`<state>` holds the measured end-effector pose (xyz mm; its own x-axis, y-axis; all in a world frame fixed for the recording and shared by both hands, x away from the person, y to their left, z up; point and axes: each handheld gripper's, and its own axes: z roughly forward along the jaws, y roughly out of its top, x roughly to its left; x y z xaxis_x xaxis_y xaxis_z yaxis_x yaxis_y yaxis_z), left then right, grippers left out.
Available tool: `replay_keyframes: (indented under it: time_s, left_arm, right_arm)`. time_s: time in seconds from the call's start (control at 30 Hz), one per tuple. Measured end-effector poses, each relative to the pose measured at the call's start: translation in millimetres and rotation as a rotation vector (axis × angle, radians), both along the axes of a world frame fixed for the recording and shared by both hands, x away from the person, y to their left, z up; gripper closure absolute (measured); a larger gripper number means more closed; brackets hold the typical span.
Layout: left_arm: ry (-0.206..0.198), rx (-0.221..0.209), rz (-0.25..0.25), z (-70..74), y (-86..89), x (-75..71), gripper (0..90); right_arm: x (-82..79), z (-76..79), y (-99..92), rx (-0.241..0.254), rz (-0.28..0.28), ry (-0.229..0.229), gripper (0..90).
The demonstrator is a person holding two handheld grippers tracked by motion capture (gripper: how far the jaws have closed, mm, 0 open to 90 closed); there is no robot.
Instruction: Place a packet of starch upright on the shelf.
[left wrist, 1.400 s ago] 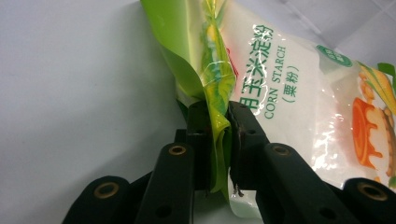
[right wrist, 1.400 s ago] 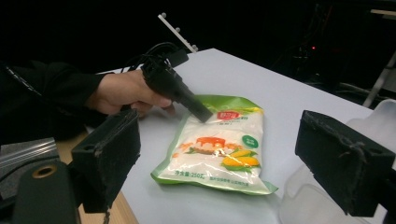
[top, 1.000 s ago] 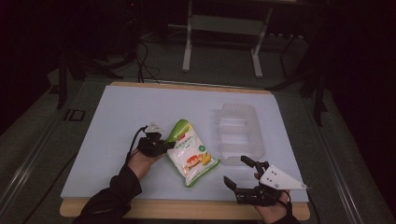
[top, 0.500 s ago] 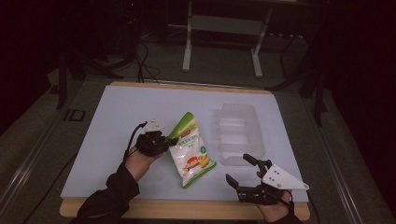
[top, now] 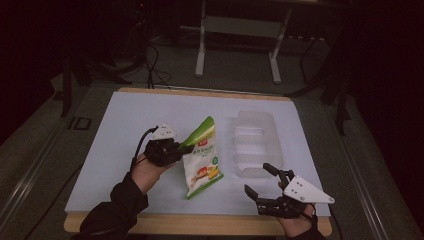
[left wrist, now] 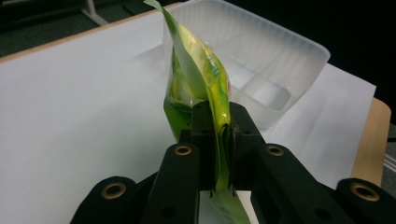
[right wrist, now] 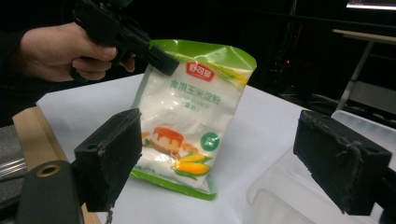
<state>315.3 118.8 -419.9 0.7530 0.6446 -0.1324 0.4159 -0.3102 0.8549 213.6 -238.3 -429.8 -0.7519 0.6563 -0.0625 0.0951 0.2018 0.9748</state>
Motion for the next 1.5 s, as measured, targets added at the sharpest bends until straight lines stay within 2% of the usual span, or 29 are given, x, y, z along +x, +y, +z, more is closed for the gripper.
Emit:
replay_keyframes:
  time_s: [0.13,0.17,0.23,0.37,0.5,0.53,0.73,0.77,0.8,0.87,0.93,1.03,1.17,1.33,1.4,1.5]
  left_arm:
    - [-0.019,-0.007,-0.015,5.7,1.3,-1.9,84.1]
    - [-0.060,0.005,-0.055,9.9,2.7,-4.1,84.1]
    - [-0.075,-0.004,-0.081,12.6,6.3,-3.8,84.1]
    - [-0.063,-0.041,-0.095,15.8,13.5,-1.5,84.2]
    - [-0.086,-0.067,-0.115,18.8,16.1,-3.4,84.2]
    - [-0.079,-0.077,-0.123,19.2,16.6,-3.0,84.2]
    - [-0.101,-0.119,-0.172,22.0,18.4,-4.6,84.2]
    - [-0.101,-0.119,-0.172,22.0,18.4,-4.6,84.2]
    - [-0.118,-0.144,-0.212,25.0,19.9,-6.3,84.2]
    - [-0.123,-0.156,-0.231,27.0,19.2,-8.4,84.3]
    - [-0.132,-0.151,-0.234,27.9,18.5,-9.7,84.3]
    - [-0.146,-0.155,-0.260,33.3,15.3,-14.7,84.3]
    - [-0.162,-0.172,-0.278,38.8,14.1,-19.2,84.3]
    - [-0.159,-0.179,-0.301,42.0,12.8,-21.0,84.3]
    - [-0.164,-0.180,-0.311,42.1,10.6,-22.5,84.3]
    - [-0.172,-0.181,-0.327,43.7,9.1,-25.2,84.3]
  right_arm:
    - [-0.1,-0.2,0.2,-0.015,-0.002,-0.008,15.3]
    - [-0.3,0.0,0.5,-0.052,-0.002,-0.029,17.3]
    - [0.5,0.5,0.2,-0.060,-0.008,-0.023,17.3]
    - [4.4,2.1,-0.6,-0.030,0.003,0.016,17.4]
    - [7.3,5.8,0.1,-0.025,0.001,0.005,18.7]
    - [8.4,6.1,0.1,-0.026,0.003,0.000,20.7]
    - [18.8,10.1,-0.9,-0.021,0.014,0.020,23.6]
    - [20.3,11.8,-1.7,-0.018,0.015,0.019,23.6]
    - [24.8,18.1,-2.4,-0.019,0.021,0.014,28.6]
    - [27.8,23.5,-1.7,-0.026,0.031,0.007,31.4]
    - [29.4,26.4,-1.5,-0.027,0.034,0.003,33.2]
    - [36.9,36.4,0.3,-0.003,0.058,0.014,35.5]
    - [45.3,45.8,5.3,0.005,0.069,0.006,34.3]
    - [53.9,50.2,11.5,0.010,0.092,0.017,30.7]
    - [62.5,48.6,18.2,0.010,0.118,0.041,27.9]
    - [70.8,43.0,25.3,-0.008,0.119,0.067,25.1]
